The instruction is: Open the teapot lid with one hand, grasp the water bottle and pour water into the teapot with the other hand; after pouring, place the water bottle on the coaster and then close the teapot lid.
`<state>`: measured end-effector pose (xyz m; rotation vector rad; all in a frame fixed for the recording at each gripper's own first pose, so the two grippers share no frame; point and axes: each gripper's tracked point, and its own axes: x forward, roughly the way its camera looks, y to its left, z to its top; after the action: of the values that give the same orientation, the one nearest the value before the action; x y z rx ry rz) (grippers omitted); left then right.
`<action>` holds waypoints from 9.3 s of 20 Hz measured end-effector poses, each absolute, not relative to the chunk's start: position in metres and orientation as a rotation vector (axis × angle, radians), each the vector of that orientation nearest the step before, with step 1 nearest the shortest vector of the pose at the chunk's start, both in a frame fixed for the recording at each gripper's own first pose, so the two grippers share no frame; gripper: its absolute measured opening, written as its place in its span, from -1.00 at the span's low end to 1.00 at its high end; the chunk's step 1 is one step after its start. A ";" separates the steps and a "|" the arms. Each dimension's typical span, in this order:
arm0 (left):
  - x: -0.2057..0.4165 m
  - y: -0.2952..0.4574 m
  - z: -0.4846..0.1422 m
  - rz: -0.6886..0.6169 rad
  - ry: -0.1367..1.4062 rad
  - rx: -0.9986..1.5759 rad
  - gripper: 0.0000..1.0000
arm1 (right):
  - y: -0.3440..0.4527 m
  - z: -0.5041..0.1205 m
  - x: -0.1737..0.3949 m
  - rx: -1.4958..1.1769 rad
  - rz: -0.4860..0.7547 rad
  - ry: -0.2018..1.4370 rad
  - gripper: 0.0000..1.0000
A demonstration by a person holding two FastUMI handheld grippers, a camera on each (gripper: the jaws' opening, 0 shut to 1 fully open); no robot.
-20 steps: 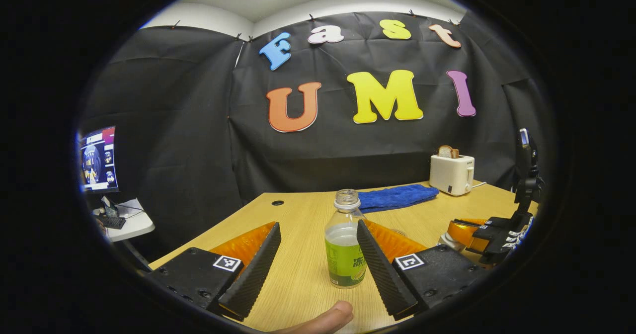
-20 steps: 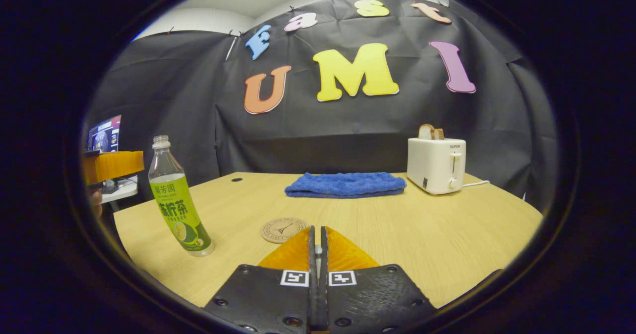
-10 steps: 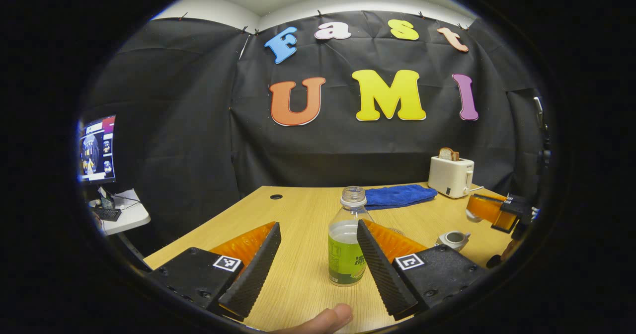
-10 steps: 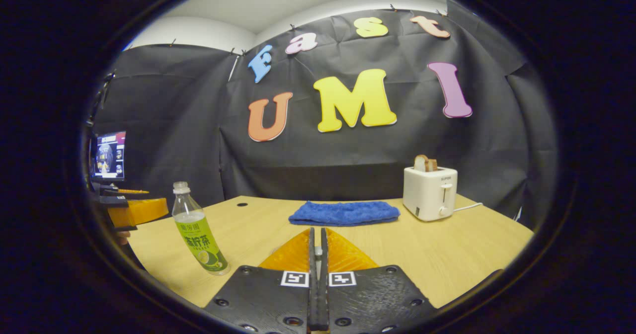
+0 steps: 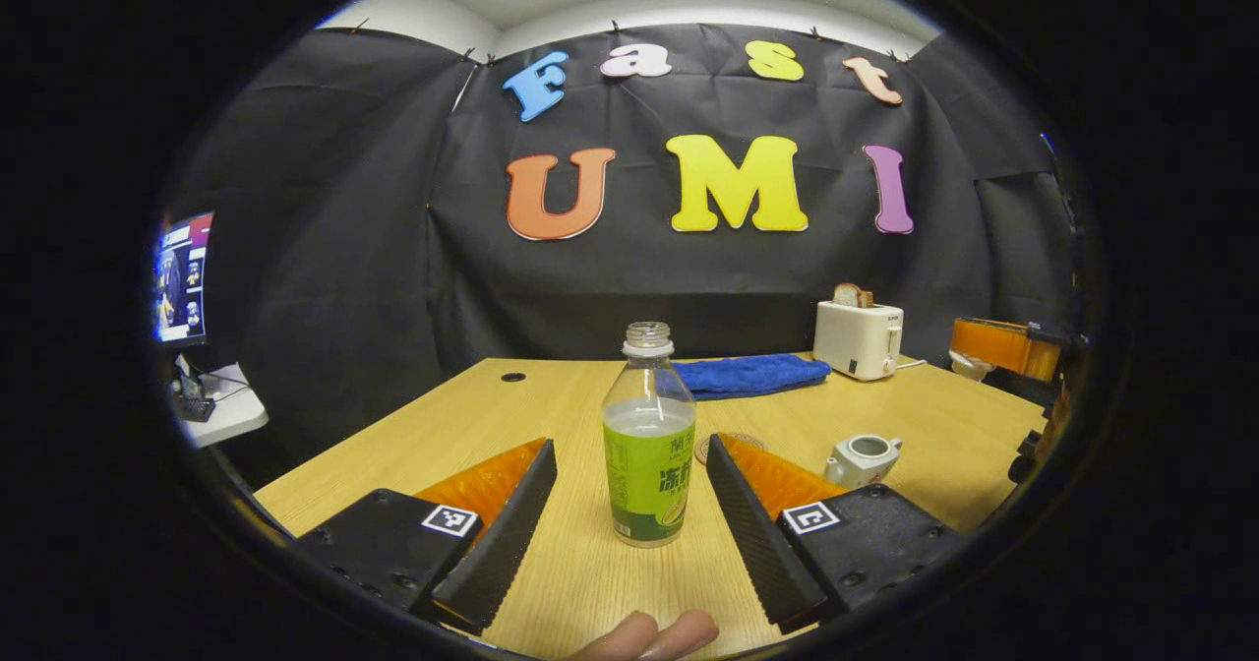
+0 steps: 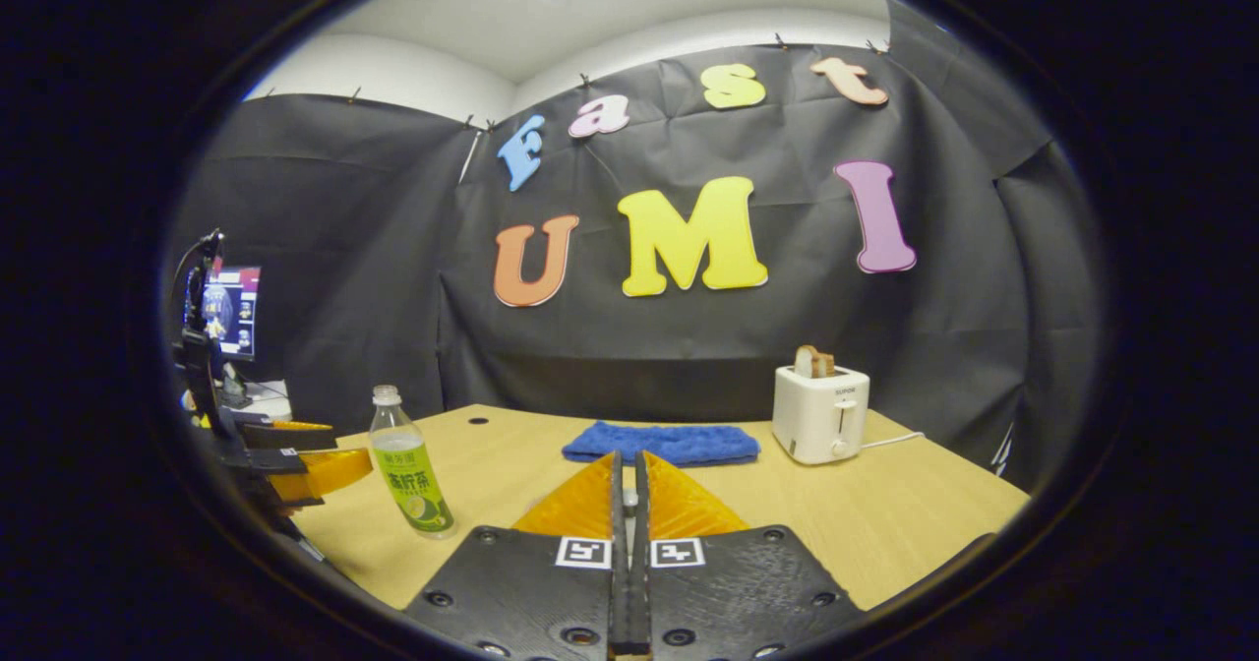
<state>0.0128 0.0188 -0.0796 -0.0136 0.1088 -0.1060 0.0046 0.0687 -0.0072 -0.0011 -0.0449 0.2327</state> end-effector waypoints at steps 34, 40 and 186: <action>0.072 -0.025 -0.083 -0.091 0.150 0.598 0.53 | 0.007 -0.011 0.014 -0.028 0.170 0.020 -0.99; 0.074 -0.063 -0.095 -0.159 0.157 0.967 0.50 | -0.018 0.001 0.012 -0.017 0.130 -0.002 -0.99; 0.083 0.002 -0.025 -0.005 -0.028 -0.054 0.93 | 0.093 -0.055 0.049 0.017 0.363 0.103 -1.00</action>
<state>0.0832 0.0022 -0.0249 -0.0535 -0.0277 -0.0055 0.0491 0.0933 -0.0546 0.0167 0.1029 0.3630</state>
